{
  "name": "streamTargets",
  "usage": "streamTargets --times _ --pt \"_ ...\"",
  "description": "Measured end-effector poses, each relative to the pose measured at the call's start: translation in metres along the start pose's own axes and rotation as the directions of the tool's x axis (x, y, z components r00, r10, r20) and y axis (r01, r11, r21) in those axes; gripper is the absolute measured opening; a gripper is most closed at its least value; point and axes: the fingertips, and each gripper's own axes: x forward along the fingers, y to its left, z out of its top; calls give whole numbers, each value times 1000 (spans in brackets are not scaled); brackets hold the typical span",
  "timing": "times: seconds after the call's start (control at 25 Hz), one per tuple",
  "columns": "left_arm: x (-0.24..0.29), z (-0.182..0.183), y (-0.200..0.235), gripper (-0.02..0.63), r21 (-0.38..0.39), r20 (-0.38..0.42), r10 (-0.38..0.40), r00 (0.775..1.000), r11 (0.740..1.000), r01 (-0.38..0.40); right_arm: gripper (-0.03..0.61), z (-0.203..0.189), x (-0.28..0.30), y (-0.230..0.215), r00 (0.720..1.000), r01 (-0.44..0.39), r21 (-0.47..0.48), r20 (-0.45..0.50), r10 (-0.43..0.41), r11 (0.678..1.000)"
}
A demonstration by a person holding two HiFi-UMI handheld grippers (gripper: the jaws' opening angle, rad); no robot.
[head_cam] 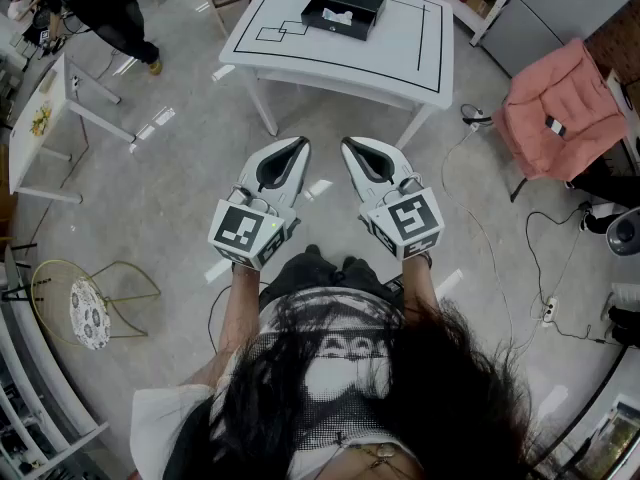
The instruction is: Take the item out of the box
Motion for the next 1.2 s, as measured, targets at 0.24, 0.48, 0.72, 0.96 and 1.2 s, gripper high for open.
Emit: streamTargets --times 0.24,0.48,0.72,0.96,1.2 --pt "0 -2 8 0 6 -6 -16 1000 1000 16 -3 -1 9 3 1000 11 3 -9 -11 1000" --pt "0 -5 16 0 3 -9 -26 1000 1000 26 -2 -4 19 5 1000 14 7 -15 -14 1000" --pt "-2 -7 29 0 7 -9 -35 999 999 35 -2 -4 33 9 1000 14 12 -18 -13 1000" --pt "-10 -9 47 0 12 -11 -43 999 999 43 -3 -5 52 21 1000 9 16 -24 -9 1000" --pt "-19 -15 64 0 16 -19 -69 997 997 69 -3 -11 67 35 999 29 25 -34 -28 999"
